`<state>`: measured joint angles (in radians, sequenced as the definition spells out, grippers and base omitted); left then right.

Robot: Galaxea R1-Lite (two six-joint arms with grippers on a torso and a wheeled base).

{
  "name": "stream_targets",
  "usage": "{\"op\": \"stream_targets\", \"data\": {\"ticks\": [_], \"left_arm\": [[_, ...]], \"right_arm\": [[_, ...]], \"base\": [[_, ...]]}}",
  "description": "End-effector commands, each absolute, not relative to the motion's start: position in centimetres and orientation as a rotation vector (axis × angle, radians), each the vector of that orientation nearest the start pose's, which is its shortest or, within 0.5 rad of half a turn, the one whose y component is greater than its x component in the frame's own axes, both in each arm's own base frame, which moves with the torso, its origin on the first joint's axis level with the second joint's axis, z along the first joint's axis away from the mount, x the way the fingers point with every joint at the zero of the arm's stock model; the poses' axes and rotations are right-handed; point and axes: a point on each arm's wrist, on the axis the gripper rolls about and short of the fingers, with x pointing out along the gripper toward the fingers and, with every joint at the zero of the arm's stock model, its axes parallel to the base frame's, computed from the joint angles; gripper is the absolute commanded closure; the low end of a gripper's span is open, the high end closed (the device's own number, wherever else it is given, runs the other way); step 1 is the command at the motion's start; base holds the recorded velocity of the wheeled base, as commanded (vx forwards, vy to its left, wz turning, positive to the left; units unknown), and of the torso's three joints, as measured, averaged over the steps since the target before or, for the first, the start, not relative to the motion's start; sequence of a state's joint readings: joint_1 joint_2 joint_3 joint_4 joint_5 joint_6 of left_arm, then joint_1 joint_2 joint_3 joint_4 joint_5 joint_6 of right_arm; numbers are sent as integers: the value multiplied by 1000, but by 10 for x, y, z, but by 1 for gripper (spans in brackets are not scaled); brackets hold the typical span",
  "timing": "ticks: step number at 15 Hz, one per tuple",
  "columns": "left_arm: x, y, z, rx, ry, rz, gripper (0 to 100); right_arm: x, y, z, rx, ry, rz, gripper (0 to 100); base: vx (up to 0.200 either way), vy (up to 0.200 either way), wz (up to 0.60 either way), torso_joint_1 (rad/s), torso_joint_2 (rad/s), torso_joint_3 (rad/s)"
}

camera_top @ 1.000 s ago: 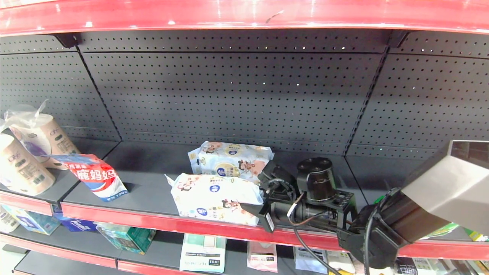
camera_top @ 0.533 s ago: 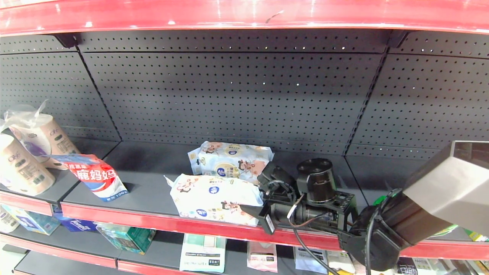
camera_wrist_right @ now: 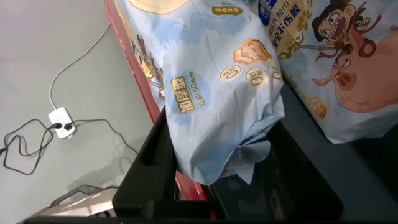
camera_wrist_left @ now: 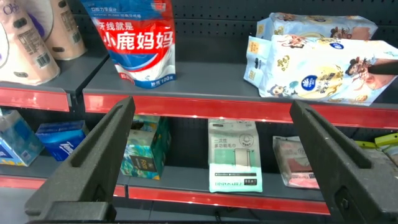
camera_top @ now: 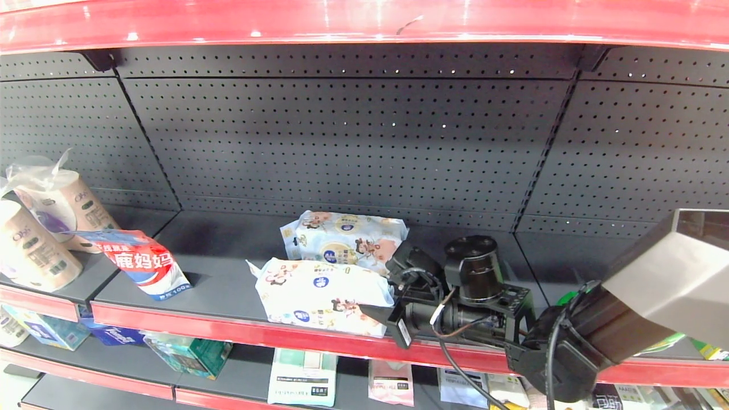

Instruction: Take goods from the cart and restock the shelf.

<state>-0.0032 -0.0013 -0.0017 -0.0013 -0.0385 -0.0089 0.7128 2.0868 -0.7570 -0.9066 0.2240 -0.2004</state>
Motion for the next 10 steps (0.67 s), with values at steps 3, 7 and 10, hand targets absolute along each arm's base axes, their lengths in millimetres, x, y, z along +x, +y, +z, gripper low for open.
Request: {"op": "stream_targets", "data": {"ticks": [3,7,10], "left_arm": [[-23,-1,76,-9,-3,-41,0],[-23,-1,76,-9,-3,-41,0],[-23,-1,76,-9,-3,-41,0]], "right_arm": [[267,235,68,-292,329,959,100],[266,234,69,-294,329,958,100],[264,233,66,-308,335,961,100]], "base": [[0,0,0,0,0,0],[0,0,0,0,0,0],[0,0,0,0,0,0]]}}
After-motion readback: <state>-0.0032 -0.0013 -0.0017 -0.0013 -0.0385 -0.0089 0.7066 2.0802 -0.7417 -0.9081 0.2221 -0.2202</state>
